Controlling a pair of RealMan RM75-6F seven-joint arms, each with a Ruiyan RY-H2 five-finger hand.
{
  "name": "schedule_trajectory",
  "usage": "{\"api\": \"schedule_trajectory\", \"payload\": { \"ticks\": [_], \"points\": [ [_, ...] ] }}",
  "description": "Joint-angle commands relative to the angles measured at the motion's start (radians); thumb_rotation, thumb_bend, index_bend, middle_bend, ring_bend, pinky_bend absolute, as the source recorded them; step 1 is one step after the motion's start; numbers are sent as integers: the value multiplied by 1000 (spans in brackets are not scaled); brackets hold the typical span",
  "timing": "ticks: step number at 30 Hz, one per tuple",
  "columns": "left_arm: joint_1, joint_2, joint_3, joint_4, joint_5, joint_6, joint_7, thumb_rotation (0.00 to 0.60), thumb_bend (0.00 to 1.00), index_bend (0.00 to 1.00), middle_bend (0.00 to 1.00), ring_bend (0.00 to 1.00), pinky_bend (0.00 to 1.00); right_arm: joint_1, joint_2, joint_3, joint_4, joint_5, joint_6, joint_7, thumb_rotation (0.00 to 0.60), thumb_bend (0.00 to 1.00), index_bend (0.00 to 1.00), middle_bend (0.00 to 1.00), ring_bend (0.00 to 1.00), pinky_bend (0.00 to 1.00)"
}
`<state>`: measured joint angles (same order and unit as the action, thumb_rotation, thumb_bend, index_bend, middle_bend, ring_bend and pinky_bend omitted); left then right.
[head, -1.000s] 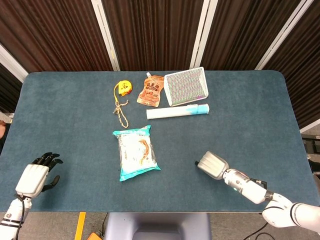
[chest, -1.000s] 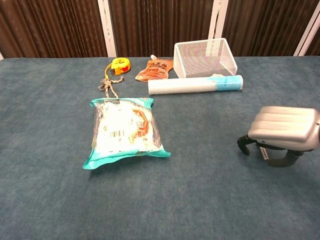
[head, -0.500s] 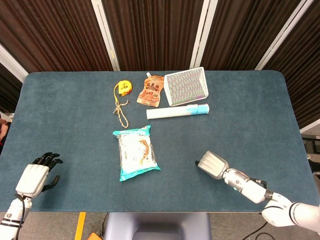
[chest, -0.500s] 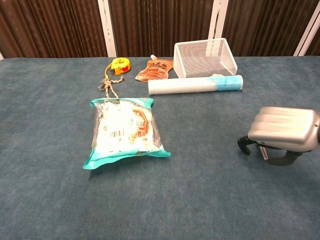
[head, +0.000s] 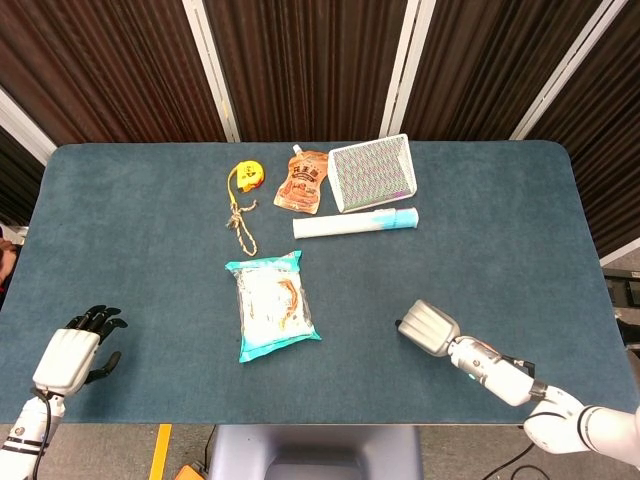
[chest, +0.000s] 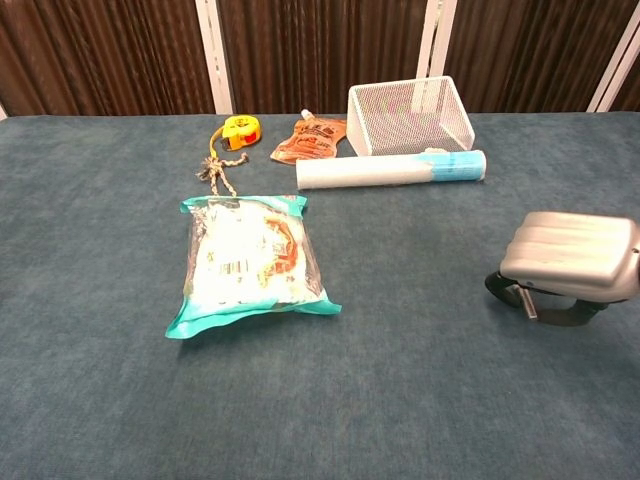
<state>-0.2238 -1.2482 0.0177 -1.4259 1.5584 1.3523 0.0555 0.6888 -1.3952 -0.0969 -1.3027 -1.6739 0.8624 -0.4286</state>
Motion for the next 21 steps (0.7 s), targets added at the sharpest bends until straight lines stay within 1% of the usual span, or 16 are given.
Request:
{"api": "schedule_trajectory", "payload": {
  "ticks": [1,10,21],
  "points": [
    [0,0,0,0,-1,0,0,600,372,343,203,156,319,-1,-1,-2,3,-2,4,5,600,370,655,962,872,1000],
    [-1,0,1,0,1,-1,-1,600,372,343,203,155,319,-6,-4,-5,14,-6,20,21,600,369,742,962,873,1000],
    [-1,0,2,-1,1,-2,0,600,373,343,203,155,319,-14,16,-2,-5,-6,49,54,600,369,754,963,873,1000]
  ]
}}
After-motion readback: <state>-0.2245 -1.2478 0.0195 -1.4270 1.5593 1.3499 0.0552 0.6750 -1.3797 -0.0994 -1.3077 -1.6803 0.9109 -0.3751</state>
